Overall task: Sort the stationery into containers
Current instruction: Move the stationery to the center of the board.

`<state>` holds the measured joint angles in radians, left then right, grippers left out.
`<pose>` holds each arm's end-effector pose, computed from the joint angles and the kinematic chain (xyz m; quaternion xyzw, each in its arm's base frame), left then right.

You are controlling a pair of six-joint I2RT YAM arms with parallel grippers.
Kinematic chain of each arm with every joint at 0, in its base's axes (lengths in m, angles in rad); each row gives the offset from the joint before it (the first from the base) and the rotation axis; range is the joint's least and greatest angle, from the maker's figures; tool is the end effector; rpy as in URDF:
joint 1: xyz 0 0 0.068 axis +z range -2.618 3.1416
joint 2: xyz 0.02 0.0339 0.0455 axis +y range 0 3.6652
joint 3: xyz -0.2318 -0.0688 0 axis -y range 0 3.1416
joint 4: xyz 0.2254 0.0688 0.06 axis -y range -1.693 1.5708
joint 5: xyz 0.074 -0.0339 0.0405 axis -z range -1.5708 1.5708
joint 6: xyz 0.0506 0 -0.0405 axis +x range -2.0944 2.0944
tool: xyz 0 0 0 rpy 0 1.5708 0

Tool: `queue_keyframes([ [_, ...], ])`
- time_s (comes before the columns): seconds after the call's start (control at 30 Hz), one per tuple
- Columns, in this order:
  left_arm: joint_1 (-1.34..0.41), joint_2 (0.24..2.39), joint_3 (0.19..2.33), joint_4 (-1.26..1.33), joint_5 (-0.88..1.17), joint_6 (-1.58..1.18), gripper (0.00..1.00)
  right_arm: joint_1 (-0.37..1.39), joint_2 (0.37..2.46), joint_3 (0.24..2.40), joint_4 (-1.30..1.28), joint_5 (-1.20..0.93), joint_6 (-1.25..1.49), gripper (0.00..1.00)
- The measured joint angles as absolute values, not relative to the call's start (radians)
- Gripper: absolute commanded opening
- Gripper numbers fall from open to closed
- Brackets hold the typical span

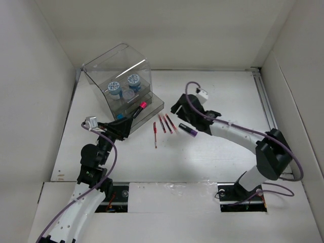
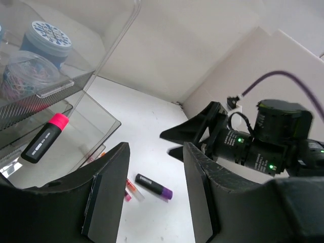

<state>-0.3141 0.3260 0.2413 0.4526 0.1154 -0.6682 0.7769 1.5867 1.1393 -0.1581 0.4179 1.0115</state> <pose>0.1371 -0.0507 0.2731 -0.0527 0.5644 -0.4170 0.7105 0.2652 0.2319 0.2334 0.1970 0.8493 0.2390 0.4275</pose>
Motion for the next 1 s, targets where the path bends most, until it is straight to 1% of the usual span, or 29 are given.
queue_keyframes([
  [0.1,-0.314,0.334,0.241,0.456,0.123,-0.671,0.43,0.663,1.53,1.029,-0.181,0.423,1.02,0.94],
  [0.13,-0.314,0.336,0.241,0.457,0.126,-0.672,0.43,0.627,1.526,1.003,-0.196,0.422,1.017,0.96],
  [0.27,-0.314,0.339,0.241,0.464,0.131,-0.675,0.43,0.54,1.542,0.966,-0.246,0.391,0.981,0.99],
  [0.47,-0.314,0.35,0.241,0.474,0.139,-0.675,0.43,0.474,1.607,0.976,-0.23,0.204,0.877,0.99],
  [0.53,-0.314,0.354,0.241,0.474,0.14,-0.675,0.43,0.469,1.636,0.992,-0.223,0.15,0.86,0.97],
  [0.6,-0.314,0.357,0.241,0.475,0.141,-0.675,0.43,0.465,1.665,1.002,-0.21,0.111,0.853,0.92],
  [0.63,-0.314,0.357,0.241,0.474,0.142,-0.675,0.43,0.464,1.678,1.003,-0.207,0.09,0.85,0.85],
  [0.7,-0.314,0.358,0.241,0.475,0.142,-0.675,0.43,0.464,1.695,1.003,-0.207,0.053,0.848,0.79],
  [0.83,-0.314,0.358,0.241,0.475,0.142,-0.675,0.43,0.463,1.708,0.994,-0.187,0.002,0.853,0.75],
  [0.87,-0.314,0.358,0.241,0.475,0.142,-0.676,0.43,0.463,1.707,0.985,-0.175,-0.005,0.855,0.71],
  [0.9,-0.314,0.358,0.241,0.475,0.142,-0.676,0.43,0.463,1.706,0.974,-0.168,-0.009,0.858,0.7],
  [0.97,-0.314,0.358,0.241,0.475,0.142,-0.676,0.43,0.466,1.703,0.948,-0.157,-0.01,0.871,0.7],
  [1.0,-0.314,0.358,0.241,0.475,0.143,-0.676,0.43,0.468,1.691,0.933,-0.146,-0.007,0.876,0.68],
])
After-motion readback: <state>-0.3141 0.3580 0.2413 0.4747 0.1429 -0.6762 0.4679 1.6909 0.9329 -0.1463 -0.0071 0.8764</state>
